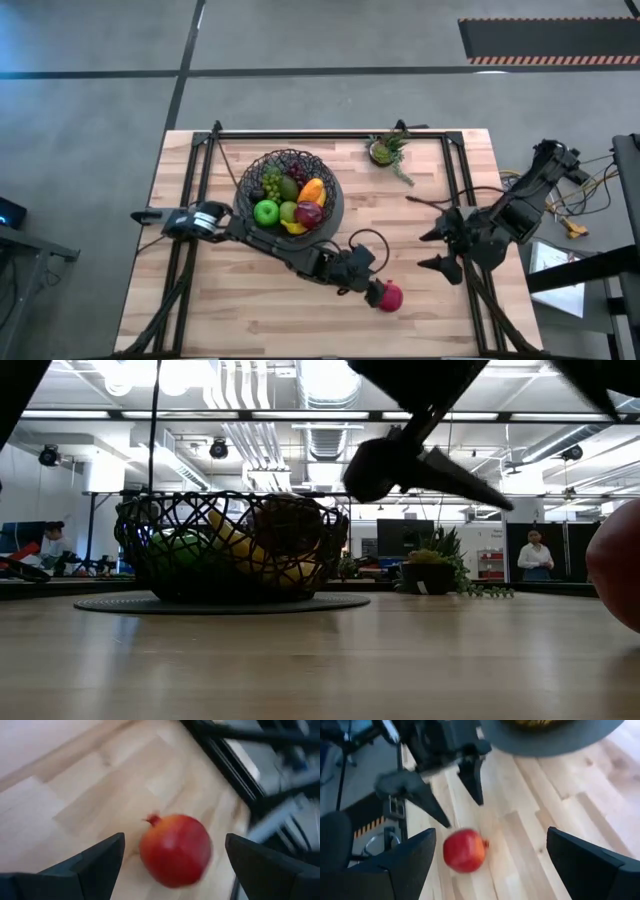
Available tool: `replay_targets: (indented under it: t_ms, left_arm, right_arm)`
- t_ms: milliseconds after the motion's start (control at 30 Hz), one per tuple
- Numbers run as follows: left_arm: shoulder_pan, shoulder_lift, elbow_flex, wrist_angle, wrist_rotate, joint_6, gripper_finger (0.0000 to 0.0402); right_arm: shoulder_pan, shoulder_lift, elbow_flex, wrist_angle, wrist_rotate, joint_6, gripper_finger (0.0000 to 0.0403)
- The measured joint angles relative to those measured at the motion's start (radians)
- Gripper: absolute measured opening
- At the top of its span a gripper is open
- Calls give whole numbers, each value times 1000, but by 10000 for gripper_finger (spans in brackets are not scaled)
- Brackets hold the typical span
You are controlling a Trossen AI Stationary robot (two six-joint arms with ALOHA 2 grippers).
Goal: Build produce basket
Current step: Put the pomegranate into the basket
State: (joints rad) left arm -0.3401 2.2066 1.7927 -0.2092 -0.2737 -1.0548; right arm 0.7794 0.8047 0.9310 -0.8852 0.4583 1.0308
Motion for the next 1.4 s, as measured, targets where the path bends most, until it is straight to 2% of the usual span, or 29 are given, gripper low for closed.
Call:
replay_targets:
  t_ms: [167,267,400,500,667,767,967,1167,1400]
  left_arm:
    - [-11,-12,0,10,100,192,329]
    - [-15,-15,0,17,143,226,329]
    - [-20,-11,0,33,158,203,329]
    - [-22,-6,-11,77,159,110,329]
    - [-23,3,-37,132,137,-25,329]
    - [-23,30,-38,137,135,-99,329]
    - [-23,80,-39,134,142,-244,329]
    - [-21,84,-39,152,120,-249,329]
    - [-16,86,-48,166,89,-248,329]
  right_arm:
    - [54,56,-21,0,-6,78,363]
    - [75,118,-57,1,-36,163,363]
    - [114,226,-104,17,-118,188,363]
    - [159,293,-123,80,-119,155,363]
    - [172,398,-149,203,-118,128,355]
    - [171,465,-151,274,-118,101,335]
    - [153,589,-151,293,-66,116,272]
    - [136,657,-152,395,-14,94,206]
    - [138,688,-153,474,22,68,152]
